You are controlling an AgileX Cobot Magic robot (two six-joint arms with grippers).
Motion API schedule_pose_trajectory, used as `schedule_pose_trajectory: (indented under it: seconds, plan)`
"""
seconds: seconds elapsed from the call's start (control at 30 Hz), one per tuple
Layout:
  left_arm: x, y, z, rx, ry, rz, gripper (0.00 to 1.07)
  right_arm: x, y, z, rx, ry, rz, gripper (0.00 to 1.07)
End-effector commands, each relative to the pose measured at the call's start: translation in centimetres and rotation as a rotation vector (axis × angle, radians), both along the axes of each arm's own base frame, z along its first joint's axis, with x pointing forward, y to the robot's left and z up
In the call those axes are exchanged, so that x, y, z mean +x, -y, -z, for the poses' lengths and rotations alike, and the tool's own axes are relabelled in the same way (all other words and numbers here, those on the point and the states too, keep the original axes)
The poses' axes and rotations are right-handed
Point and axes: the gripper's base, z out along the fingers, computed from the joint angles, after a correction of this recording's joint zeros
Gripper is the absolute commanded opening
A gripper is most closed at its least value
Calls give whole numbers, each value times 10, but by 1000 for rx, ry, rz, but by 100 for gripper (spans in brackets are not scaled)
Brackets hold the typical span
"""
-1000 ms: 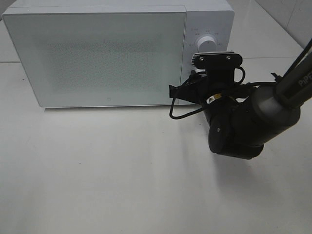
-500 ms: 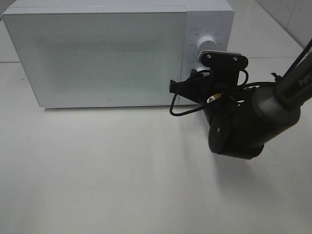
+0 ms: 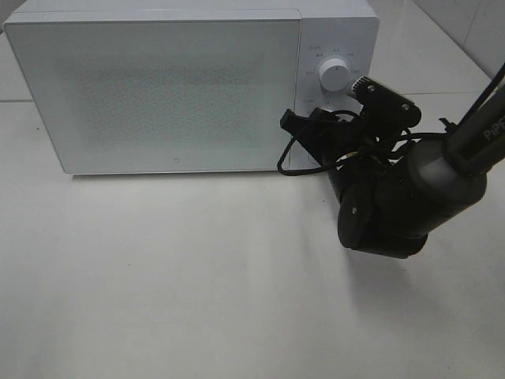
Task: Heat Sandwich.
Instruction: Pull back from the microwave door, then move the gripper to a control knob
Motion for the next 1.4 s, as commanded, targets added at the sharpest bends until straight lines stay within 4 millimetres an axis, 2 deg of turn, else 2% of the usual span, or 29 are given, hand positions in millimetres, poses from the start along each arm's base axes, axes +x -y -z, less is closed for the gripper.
schedule_pose_trajectory:
  seconds: [0.03,0.3,0.7,1.1,1.4]
  plan:
    - [-3,0,1,-6,28,-7,97,2,-4,-2,133,4,-1,4]
    - [-3,0,1,-6,28,-7,97,2,-6,-3,417,-5,22,5]
    - [-3,0,1,-6,28,-7,97,2,-6,-3,719,-9,76,5]
    - [-3,0,1,-6,28,-7,97,2,-6,-4,1123,-17,152,5]
    - [-3,0,1,-6,28,-7,97,2,-5,-5,1227,-5,166,5]
